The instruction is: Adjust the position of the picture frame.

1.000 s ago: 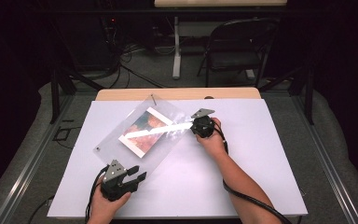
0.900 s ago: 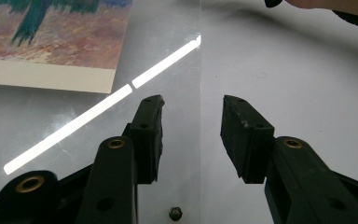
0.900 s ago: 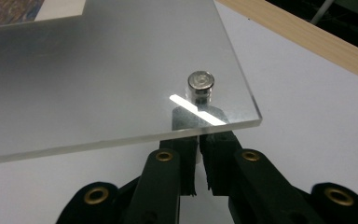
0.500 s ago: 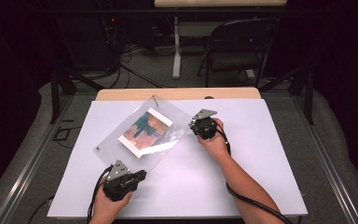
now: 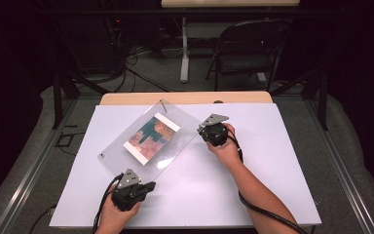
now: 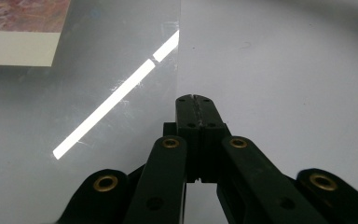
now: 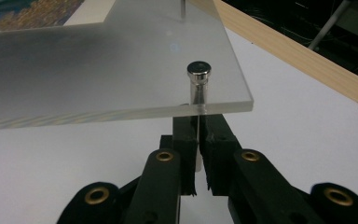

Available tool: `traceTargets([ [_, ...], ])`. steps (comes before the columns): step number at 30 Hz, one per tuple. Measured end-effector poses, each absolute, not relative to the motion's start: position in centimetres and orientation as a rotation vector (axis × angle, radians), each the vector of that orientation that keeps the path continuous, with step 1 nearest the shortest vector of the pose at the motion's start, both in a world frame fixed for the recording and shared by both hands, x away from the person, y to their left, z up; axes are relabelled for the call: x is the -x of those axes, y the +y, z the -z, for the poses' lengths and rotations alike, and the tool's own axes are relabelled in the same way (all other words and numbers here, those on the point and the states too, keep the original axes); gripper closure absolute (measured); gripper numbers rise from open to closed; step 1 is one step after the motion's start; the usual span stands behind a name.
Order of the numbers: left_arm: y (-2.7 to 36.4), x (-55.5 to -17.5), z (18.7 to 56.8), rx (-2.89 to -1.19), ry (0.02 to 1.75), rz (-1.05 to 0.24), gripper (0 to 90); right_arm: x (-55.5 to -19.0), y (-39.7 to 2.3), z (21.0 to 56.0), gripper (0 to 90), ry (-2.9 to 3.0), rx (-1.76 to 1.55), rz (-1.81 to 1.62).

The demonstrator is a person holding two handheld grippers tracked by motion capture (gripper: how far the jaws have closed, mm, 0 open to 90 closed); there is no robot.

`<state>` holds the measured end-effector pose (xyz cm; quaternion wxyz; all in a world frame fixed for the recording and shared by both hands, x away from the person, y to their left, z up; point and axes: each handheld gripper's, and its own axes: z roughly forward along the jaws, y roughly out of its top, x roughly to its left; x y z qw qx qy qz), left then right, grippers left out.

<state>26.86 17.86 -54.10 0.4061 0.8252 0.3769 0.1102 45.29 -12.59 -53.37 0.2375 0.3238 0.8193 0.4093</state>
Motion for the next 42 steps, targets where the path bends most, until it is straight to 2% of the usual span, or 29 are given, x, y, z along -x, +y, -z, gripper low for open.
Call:
traceTargets([
  [22,16.8,-27.1,54.6,-2.107,0.960,-0.242,90.0,-41.6,-12.7,51.0,84.5,2.221,-0.691,-1.077],
  [42,15.5,-29.3,54.9,-2.101,0.969,-0.216,90.0,-38.6,-16.9,51.4,85.4,2.181,-0.728,-1.038],
])
